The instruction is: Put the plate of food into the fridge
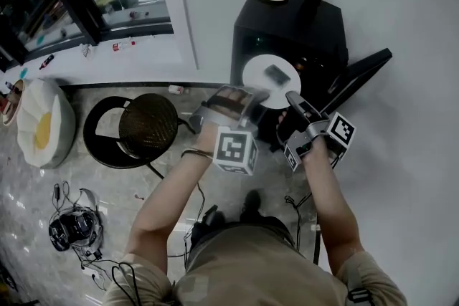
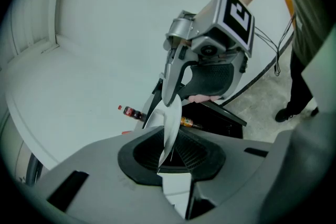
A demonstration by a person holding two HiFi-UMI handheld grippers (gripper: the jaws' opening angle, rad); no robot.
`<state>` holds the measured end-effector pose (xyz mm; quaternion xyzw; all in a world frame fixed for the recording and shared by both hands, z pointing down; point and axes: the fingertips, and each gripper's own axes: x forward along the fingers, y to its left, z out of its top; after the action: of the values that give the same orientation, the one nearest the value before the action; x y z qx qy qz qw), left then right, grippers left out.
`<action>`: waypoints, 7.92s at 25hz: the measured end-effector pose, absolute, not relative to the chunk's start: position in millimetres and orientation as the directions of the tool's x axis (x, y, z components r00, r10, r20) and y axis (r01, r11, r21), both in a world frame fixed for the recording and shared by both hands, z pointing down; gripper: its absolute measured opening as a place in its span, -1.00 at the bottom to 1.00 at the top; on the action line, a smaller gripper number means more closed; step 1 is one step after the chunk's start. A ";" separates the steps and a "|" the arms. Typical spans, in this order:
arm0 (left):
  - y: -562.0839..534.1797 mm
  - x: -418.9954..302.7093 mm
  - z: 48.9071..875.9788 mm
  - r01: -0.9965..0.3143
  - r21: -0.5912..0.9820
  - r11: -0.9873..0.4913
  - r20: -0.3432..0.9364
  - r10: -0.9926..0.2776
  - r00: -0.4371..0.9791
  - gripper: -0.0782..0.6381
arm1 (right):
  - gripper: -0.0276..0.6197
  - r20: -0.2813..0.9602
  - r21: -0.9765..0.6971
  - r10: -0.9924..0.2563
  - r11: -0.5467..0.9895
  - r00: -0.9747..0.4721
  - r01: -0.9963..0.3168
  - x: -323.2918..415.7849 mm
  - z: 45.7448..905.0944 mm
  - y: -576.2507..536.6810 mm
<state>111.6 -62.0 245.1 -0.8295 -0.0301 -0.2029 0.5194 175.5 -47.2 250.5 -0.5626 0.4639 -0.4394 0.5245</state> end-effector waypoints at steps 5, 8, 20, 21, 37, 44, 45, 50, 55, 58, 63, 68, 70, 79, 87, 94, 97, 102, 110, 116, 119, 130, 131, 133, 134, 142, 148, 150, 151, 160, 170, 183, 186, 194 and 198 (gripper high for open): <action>-49.8 97.5 261.3 0.274 -0.810 -0.519 0.392 -0.132 0.910 -0.62 | -0.80 0.020 -0.999 -0.982 -0.028 0.190 -0.040 160.1 263.1 -34.6; -47.8 89.2 269.1 0.277 -0.799 -0.534 0.399 -0.126 0.908 -0.61 | -0.80 0.027 -0.999 -0.981 -0.035 0.194 -0.039 154.1 272.3 -32.0; -45.1 63.0 280.4 0.243 -0.739 -0.628 0.403 -0.124 0.907 -0.55 | -0.80 0.043 -0.997 -0.985 -0.051 0.166 -0.049 133.0 287.0 -28.4; -45.3 59.3 280.8 0.239 -0.740 -0.629 0.401 -0.127 0.907 -0.55 | -0.80 0.044 -0.997 -0.986 -0.053 0.164 -0.053 130.2 287.2 -28.1; -31.3 44.9 305.6 0.273 -0.693 -0.667 0.440 -0.091 0.894 -0.52 | -0.80 0.060 -0.998 -0.987 -0.061 0.148 -0.004 115.5 318.0 -15.1; -32.8 50.0 319.4 0.282 -0.646 -0.710 0.469 -0.078 0.880 -0.49 | -0.80 0.066 -0.998 -0.988 -0.066 0.142 0.004 121.0 336.1 -15.8; -32.3 50.5 322.4 0.283 -0.639 -0.715 0.474 -0.077 0.877 -0.49 | -0.80 0.069 -0.998 -0.988 -0.069 0.141 0.004 121.4 338.9 -15.2; -31.7 51.4 329.7 0.290 -0.621 -0.728 0.491 -0.072 0.868 -0.47 | -0.80 0.081 -0.997 -0.987 -0.082 0.137 -0.003 123.1 344.0 -14.6; -26.4 62.1 334.8 0.271 -0.580 -0.768 0.492 -0.065 0.868 -0.43 | -0.80 0.090 -0.996 -0.987 -0.093 0.134 -0.017 137.7 349.8 -5.5; -26.9 61.4 333.5 0.260 -0.573 -0.777 0.492 -0.073 0.867 -0.42 | -0.80 0.083 -0.996 -0.989 -0.086 0.124 -0.016 137.1 348.4 -7.4; -25.3 68.8 331.0 0.238 -0.559 -0.794 0.501 -0.095 0.860 -0.42 | -0.80 0.082 -0.996 -0.992 -0.085 0.095 -0.025 148.6 349.0 -5.4; -21.1 76.2 333.4 0.212 -0.542 -0.813 0.513 -0.120 0.850 -0.42 | -0.80 0.078 -0.997 -0.995 -0.078 0.065 -0.004 161.9 353.6 0.2; -19.7 78.3 332.7 0.199 -0.533 -0.822 0.514 -0.128 0.848 -0.42 | -0.80 0.070 -0.998 -0.996 -0.070 0.054 0.001 166.4 354.2 1.9; -20.8 93.1 337.9 0.159 -0.551 -0.819 0.530 -0.196 0.825 -0.42 | -0.80 0.065 -0.998 -0.998 -0.065 -0.003 0.016 188.7 363.1 0.5; -25.8 95.4 341.3 0.122 -0.551 -0.825 0.547 -0.247 0.800 -0.42 | -0.80 0.068 -0.997 -0.997 -0.069 -0.037 0.022 206.2 372.8 -1.6; -34.9 90.2 347.1 0.087 -0.536 -0.840 0.558 -0.275 0.783 -0.42 | -0.80 0.077 -0.997 -0.994 -0.079 -0.082 0.012 203.8 378.3 -11.4; -38.0 86.9 348.9 0.084 -0.536 -0.840 0.559 -0.279 0.781 -0.42 | -0.80 0.083 -0.997 -0.992 -0.083 -0.096 0.001 200.3 381.0 -15.6; -45.1 83.8 351.1 0.084 -0.532 -0.842 0.557 -0.274 0.784 -0.42 | -0.80 0.084 -0.996 -0.990 -0.082 -0.112 -0.024 194.5 383.2 -22.7; -55.7 84.4 358.5 0.133 -0.515 -0.847 0.564 -0.217 0.797 -0.42 | -0.80 0.089 -0.996 -0.992 -0.087 -0.086 -0.021 189.8 386.2 -31.2; -63.3 79.4 374.8 0.167 -0.471 -0.866 0.579 -0.161 0.800 -0.42 | -0.80 0.113 -0.993 -0.992 -0.113 -0.051 -0.016 182.6 400.4 -35.3; -67.7 76.1 383.5 0.181 -0.450 -0.874 0.585 -0.135 0.800 -0.42 | -0.81 0.125 -0.992 -0.991 -0.124 -0.037 -0.016 178.5 408.3 -37.9; -87.9 60.9 408.0 0.225 -0.393 -0.892 0.610 -0.070 0.790 -0.42 | -0.80 0.101 -0.995 -0.995 -0.101 0.005 0.012 160.8 433.3 -54.5; -89.4 59.6 409.9 0.228 -0.389 -0.892 0.612 -0.065 0.789 -0.42 | -0.80 0.100 -0.995 -0.995 -0.100 0.006 0.014 159.6 435.7 -55.8; -92.3 57.3 413.7 0.236 -0.382 -0.893 0.616 -0.056 0.786 -0.42 | -0.80 0.099 -0.995 -0.995 -0.099 0.007 0.017 157.0 439.6 -58.7; -93.7 56.0 415.6 0.240 -0.379 -0.894 0.618 -0.052 0.784 -0.42 | -0.80 0.099 -0.995 -0.995 -0.099 0.006 0.018 155.4 440.9 -60.4; -102.9 47.9 431.6 0.275 -0.353 -0.894 0.641 -0.016 0.767 -0.42 | -0.80 0.119 -0.992 -0.993 -0.118 0.012 0.036 145.8 456.7 -69.0; -114.4 36.0 440.0 0.290 -0.347 -0.892 0.638 0.002 0.770 -0.42 | -0.80 0.121 -0.993 -0.992 -0.121 0.019 0.014 136.5 468.1 -78.8; -119.2 31.3 443.3 0.285 -0.342 -0.895 0.635 0.003 0.772 -0.42 | -0.80 0.118 -0.993 -0.993 -0.118 0.014 0.002 132.8 471.7 -84.0; -121.6 28.9 445.2 0.282 -0.339 -0.898 0.634 0.003 0.773 -0.42 | -0.80 0.117 -0.993 -0.993 -0.117 0.010 -0.005 131.0 473.6 -86.8; -122.6 29.8 470.4 0.301 -0.297 -0.906 0.661 0.033 0.750 -0.42 | -0.80 0.149 -0.989 -0.988 -0.148 0.030 0.012 129.9 498.6 -84.7; -113.8 60.0 512.2 0.310 -0.272 -0.911 0.688 0.041 0.725 -0.42 | -0.80 0.158 -0.987 -0.987 -0.158 0.012 0.005 158.3 544.5 -78.0; -96.1 90.4 580.9 0.306 -0.255 -0.917 0.715 0.034 0.698 -0.42 | -0.80 0.193 -0.981 -0.980 -0.193 -0.045 -0.005 185.7 613.4 -68.9; -93.1 94.8 594.9 0.318 -0.259 -0.912 0.719 0.039 0.694 -0.42 | -0.80 0.187 -0.982 -0.981 -0.187 -0.044 -0.002 190.2 625.1 -73.0; -85.1 102.9 627.5 0.317 -0.260 -0.912 0.718 0.037 0.695 -0.42 | -0.81 0.177 -0.984 -0.982 -0.177 -0.062 0.000 186.9 661.3 -80.0; -86.9 104.0 644.4 0.311 -0.261 -0.914 0.722 0.030 0.691 -0.42 | -0.81 0.185 -0.983 -0.982 -0.186 -0.047 0.005 191.9 676.9 -76.4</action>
<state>104.0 -86.9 644.4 -0.9009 -0.0946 -0.3812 0.1849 191.9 -76.4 676.9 -0.5303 0.4604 -0.5583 0.4417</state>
